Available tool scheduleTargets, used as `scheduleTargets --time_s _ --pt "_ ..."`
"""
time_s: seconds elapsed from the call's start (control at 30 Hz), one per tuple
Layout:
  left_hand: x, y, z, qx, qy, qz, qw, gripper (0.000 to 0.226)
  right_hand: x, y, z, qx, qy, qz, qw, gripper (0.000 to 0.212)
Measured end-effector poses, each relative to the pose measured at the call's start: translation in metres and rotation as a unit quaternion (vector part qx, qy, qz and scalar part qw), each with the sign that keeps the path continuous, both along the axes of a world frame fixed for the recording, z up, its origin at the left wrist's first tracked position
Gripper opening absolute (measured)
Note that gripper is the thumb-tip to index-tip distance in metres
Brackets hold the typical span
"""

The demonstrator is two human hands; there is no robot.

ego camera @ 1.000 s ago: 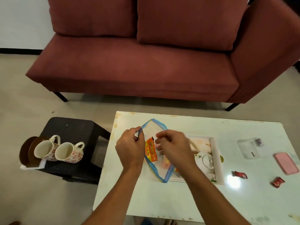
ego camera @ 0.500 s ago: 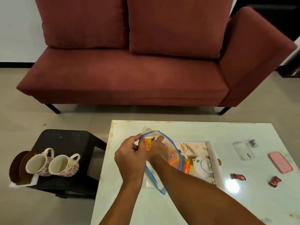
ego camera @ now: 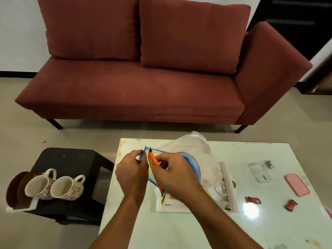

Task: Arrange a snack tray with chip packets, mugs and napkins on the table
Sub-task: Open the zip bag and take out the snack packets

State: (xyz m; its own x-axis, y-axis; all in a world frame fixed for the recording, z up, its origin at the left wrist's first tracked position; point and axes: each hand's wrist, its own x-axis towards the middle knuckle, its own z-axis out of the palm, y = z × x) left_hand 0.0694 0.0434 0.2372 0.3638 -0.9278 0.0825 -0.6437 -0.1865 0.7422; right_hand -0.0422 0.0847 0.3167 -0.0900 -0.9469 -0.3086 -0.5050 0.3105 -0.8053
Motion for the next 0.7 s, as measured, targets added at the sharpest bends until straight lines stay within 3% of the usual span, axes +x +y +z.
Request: scheduleTargets --time_s 0.13,0.2,0.43,0.7 --pt "-0.012 -0.003 0.006 -0.025 0.037 -0.025 0.999 0.028 -0.01 -0.003 0.021 0.014 -0.08 -0.039 0.996 0.016" --pt "-0.013 -0.006 0.01 -0.038 0.055 -0.026 0.997 0.028 -0.018 -0.004 0.027 0.021 -0.116 -0.07 0.99 0.007" --pt "-0.002 -0.02 0.021 -0.085 0.067 -0.016 0.994 0.017 -0.078 -0.012 0.044 -0.082 -0.212 -0.173 0.958 0.019" --pt "0.043 -0.028 -0.006 -0.07 0.124 0.057 0.988 0.015 -0.129 -0.046 -0.043 0.009 -0.146 -0.263 0.954 0.014"
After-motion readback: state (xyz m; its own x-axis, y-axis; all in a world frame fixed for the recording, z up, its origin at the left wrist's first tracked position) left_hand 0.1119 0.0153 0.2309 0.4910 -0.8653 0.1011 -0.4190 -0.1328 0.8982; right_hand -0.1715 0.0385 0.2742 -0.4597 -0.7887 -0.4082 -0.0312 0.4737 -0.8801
